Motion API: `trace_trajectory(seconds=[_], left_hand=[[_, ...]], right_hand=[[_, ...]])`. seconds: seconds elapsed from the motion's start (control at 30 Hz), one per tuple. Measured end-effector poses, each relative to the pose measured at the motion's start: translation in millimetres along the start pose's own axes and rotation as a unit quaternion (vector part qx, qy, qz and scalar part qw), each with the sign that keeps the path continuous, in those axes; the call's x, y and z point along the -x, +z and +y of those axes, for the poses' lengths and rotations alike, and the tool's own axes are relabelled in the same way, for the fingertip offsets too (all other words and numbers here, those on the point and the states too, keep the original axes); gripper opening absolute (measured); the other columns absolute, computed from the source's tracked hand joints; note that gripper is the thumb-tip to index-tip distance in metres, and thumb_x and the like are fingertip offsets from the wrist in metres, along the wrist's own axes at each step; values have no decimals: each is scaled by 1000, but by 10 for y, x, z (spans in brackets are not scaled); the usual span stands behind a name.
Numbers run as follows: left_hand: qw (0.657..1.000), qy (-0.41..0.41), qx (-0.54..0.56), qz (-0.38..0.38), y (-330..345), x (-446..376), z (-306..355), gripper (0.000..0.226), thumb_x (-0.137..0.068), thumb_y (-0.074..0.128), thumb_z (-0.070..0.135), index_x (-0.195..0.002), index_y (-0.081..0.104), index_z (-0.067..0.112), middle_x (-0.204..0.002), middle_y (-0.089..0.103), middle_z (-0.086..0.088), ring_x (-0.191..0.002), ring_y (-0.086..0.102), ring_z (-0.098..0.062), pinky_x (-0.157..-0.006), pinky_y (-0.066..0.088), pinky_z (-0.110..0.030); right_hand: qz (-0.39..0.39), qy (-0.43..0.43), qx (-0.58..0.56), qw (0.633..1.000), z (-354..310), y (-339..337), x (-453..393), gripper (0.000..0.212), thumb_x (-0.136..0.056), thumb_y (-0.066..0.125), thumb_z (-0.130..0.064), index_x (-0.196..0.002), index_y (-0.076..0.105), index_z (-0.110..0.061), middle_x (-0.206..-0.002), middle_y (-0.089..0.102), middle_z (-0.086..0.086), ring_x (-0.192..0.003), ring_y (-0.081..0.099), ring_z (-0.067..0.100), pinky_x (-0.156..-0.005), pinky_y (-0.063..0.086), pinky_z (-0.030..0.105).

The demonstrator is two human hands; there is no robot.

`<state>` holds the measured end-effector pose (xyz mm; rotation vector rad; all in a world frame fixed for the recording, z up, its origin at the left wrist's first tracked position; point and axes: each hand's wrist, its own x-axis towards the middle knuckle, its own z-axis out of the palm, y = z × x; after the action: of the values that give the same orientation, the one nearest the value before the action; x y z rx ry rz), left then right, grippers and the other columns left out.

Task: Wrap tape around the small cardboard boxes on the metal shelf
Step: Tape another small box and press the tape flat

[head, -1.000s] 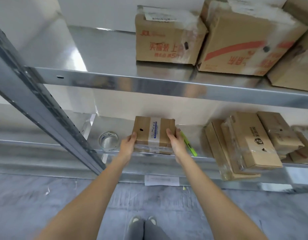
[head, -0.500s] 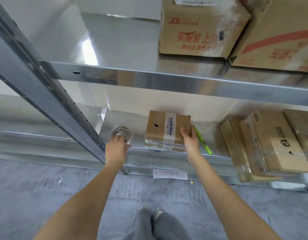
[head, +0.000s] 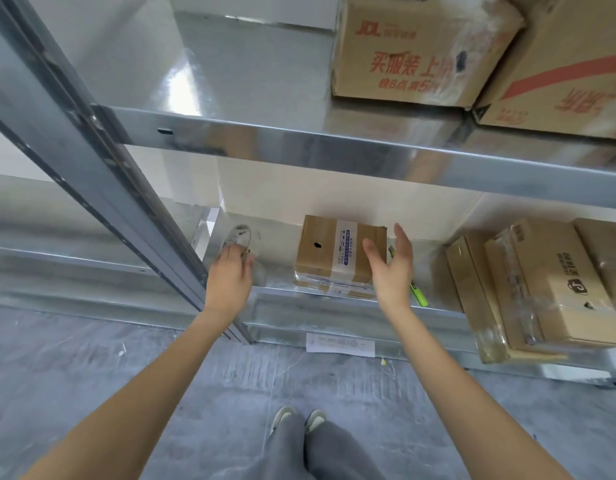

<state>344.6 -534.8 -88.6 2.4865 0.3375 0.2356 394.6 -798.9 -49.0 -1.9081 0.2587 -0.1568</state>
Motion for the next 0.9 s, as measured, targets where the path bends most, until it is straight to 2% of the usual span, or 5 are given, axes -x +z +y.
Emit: trace_trajectory(seconds=[0.17, 0.27, 0.53, 0.73, 0.9], left_hand=[[966, 16, 254, -46, -168, 238, 517, 17, -104, 43, 29, -105, 49, 14, -83, 70, 9, -84, 65, -9, -75, 47, -18], [934, 25, 349, -71, -84, 400, 807, 26, -99, 46, 37, -102, 50, 11, -74, 67, 8, -76, 65, -13, -78, 51, -29], [924, 21, 375, -74, -7, 532, 1005, 16, -97, 45, 36, -98, 53, 22, -67, 58, 7, -67, 56, -21, -71, 49, -50], [916, 59, 386, -89, -78, 635, 1118, 23, -95, 53, 33, -102, 54, 11, -66, 68, 0, -64, 63, -7, -65, 46, -19], [953, 114, 235, -154, -100, 744, 1098, 23, -96, 50, 36, -112, 38, 23, -71, 66, -1, -65, 64, -27, -66, 52, -45]], right_hand=[[-212, 22, -30, 977, -453, 227, 134, 47, -87, 68, -38, -130, 59, -21, -126, 61, -5, -111, 59, 9, -90, 47, 17], [-295, 57, -84, 950, -589, 336, 198, 44, -87, 68, -37, -128, 62, -20, -117, 64, -10, -104, 59, -6, -83, 48, 8], [-210, 110, -146, 961, -597, 284, 221, 19, -82, 75, -23, -96, 76, -11, -97, 74, 0, -86, 66, 4, -83, 49, 23], [-217, 116, -165, 955, -636, 193, 264, 12, -82, 74, -15, -89, 75, -5, -83, 72, 5, -76, 65, 13, -71, 49, 24], [-218, 119, -152, 957, -633, 51, 248, 13, -82, 71, -9, -90, 74, 0, -82, 70, 6, -71, 61, 9, -75, 45, 24]])
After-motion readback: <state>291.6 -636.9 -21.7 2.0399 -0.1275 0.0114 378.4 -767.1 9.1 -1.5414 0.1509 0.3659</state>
